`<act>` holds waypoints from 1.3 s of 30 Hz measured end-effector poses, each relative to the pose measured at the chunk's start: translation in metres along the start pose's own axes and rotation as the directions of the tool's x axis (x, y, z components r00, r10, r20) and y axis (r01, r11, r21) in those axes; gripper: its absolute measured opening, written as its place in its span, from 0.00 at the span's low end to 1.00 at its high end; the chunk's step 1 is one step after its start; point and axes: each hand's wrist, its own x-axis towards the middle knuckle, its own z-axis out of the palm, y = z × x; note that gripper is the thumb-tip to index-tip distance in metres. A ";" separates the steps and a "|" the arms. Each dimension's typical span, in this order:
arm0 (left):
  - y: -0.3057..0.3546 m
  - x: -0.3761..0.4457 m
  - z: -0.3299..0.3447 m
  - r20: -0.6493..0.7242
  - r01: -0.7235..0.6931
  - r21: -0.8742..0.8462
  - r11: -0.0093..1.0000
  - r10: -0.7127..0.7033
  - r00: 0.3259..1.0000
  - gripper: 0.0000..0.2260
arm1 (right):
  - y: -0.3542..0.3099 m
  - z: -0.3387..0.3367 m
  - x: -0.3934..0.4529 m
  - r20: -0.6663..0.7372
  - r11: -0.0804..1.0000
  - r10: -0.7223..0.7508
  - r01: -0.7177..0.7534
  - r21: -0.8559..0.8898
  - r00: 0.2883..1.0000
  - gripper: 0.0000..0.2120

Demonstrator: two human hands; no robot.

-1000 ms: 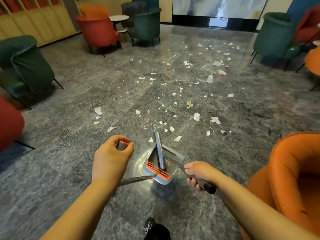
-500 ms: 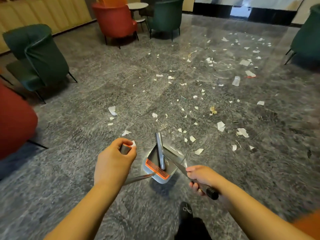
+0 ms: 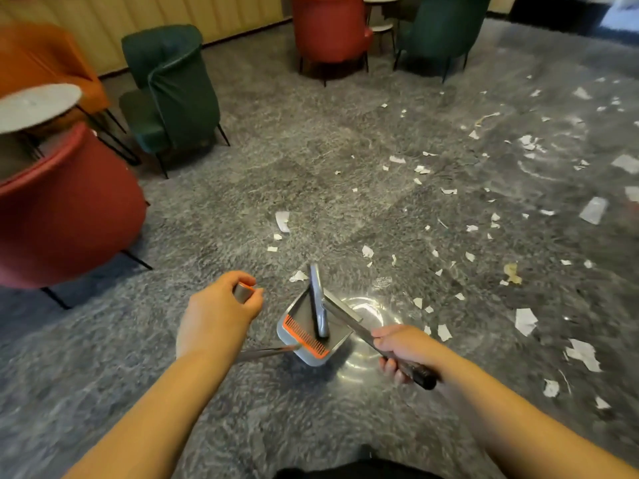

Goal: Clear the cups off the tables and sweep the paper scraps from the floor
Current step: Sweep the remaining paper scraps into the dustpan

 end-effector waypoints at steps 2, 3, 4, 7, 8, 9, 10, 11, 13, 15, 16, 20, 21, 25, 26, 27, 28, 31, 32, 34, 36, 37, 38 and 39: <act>-0.009 0.016 -0.001 -0.013 0.031 0.024 0.999 -0.031 0.999 0.03 | -0.021 0.002 0.019 0.016 1.000 0.005 -0.005 -0.019 1.000 0.10; -0.015 0.025 -0.001 -0.024 0.050 0.027 0.998 -0.049 0.999 0.03 | -0.029 0.003 0.029 0.013 0.999 0.009 -0.009 -0.032 1.000 0.10; -0.020 0.035 -0.001 -0.031 0.071 0.031 0.997 -0.070 0.997 0.04 | -0.038 0.004 0.039 0.008 0.999 0.014 -0.014 -0.034 1.000 0.10; -0.041 0.072 0.000 -0.029 0.119 0.052 0.992 -0.117 0.993 0.03 | -0.065 0.006 0.073 0.008 0.998 0.033 -0.033 -0.048 0.999 0.11; -0.048 0.085 0.002 -0.023 0.123 0.062 0.990 -0.122 0.992 0.03 | -0.074 0.007 0.084 -0.003 0.997 0.039 -0.039 -0.061 0.999 0.11; -0.055 0.099 0.004 -0.009 0.121 0.081 0.989 -0.121 0.993 0.04 | -0.083 0.009 0.094 -0.016 0.996 0.048 -0.049 -0.070 0.999 0.11; -0.062 0.112 0.006 0.015 0.118 0.103 0.988 -0.120 0.993 0.04 | -0.091 0.010 0.104 -0.021 0.995 0.054 -0.056 -0.079 0.998 0.11; -0.069 0.125 0.008 0.040 0.119 0.119 0.986 -0.124 0.991 0.04 | -0.099 0.012 0.113 -0.018 0.994 0.057 -0.058 -0.088 0.998 0.11; -0.082 0.150 0.013 0.094 0.125 0.144 0.982 -0.139 0.986 0.05 | -0.115 0.017 0.128 -0.013 0.992 0.067 -0.068 -0.109 0.998 0.11; -0.092 0.171 0.019 0.136 0.118 0.173 0.978 -0.142 0.981 0.06 | -0.129 0.019 0.141 -0.026 0.989 0.090 -0.092 -0.116 0.996 0.10; -0.097 0.182 0.022 0.149 0.114 0.188 0.976 -0.143 0.978 0.05 | -0.136 0.019 0.148 -0.033 0.989 0.093 -0.096 -0.112 0.995 0.11; -0.112 0.212 0.037 0.203 0.111 0.219 0.969 -0.156 0.967 0.05 | -0.156 0.017 0.171 -0.079 0.991 0.108 -0.113 -0.071 0.991 0.09; -0.115 0.218 0.041 0.218 0.113 0.222 0.968 -0.163 0.962 0.05 | -0.160 0.016 0.178 -0.084 0.989 0.118 -0.124 -0.075 0.989 0.07; -0.116 0.247 0.054 0.228 0.154 0.228 0.961 -0.206 0.952 0.06 | -0.187 0.010 0.208 -0.108 0.984 0.136 -0.147 -0.104 0.985 0.04; -0.114 0.256 0.056 0.228 0.163 0.226 0.960 -0.215 0.950 0.06 | -0.195 0.007 0.217 -0.118 0.983 0.137 -0.150 -0.109 0.984 0.05; -0.113 0.265 0.057 0.231 0.173 0.230 0.958 -0.226 0.946 0.06 | -0.203 0.005 0.226 -0.126 0.980 0.142 -0.157 -0.123 0.982 0.06; -0.112 0.273 0.058 0.233 0.183 0.237 0.954 -0.239 0.943 0.06 | -0.210 0.003 0.236 -0.129 0.975 0.149 -0.168 -0.148 0.980 0.06; -0.107 0.297 0.063 0.230 0.206 0.257 0.944 -0.267 0.936 0.06 | -0.235 -0.001 0.267 -0.129 0.951 0.163 -0.191 -0.244 0.978 0.03; -0.106 0.303 0.065 0.229 0.211 0.262 0.942 -0.273 0.934 0.05 | -0.243 -0.002 0.276 -0.125 0.940 0.168 -0.198 -0.280 0.978 0.02; -0.103 0.315 0.067 0.225 0.213 0.278 0.937 -0.279 0.933 0.05 | -0.260 -0.001 0.294 -0.118 0.905 0.165 -0.198 -0.378 0.979 0.00; -0.102 0.324 0.071 0.218 0.211 0.312 0.927 -0.286 0.933 0.06 | -0.275 -0.001 0.310 -0.130 0.846 0.157 -0.201 -0.494 0.979 0.03; -0.102 0.328 0.072 0.211 0.212 0.329 0.920 -0.290 0.933 0.06 | -0.281 0.000 0.317 -0.136 0.806 0.149 -0.200 -0.557 0.979 0.04; -0.102 0.331 0.073 0.202 0.216 0.342 0.915 -0.296 0.933 0.06 | -0.287 0.001 0.325 -0.142 0.748 0.135 -0.195 -0.635 0.981 0.06; -0.102 0.334 0.074 0.195 0.220 0.351 0.910 -0.301 0.933 0.05 | -0.292 0.003 0.332 -0.140 0.678 0.117 -0.182 -0.712 0.983 0.08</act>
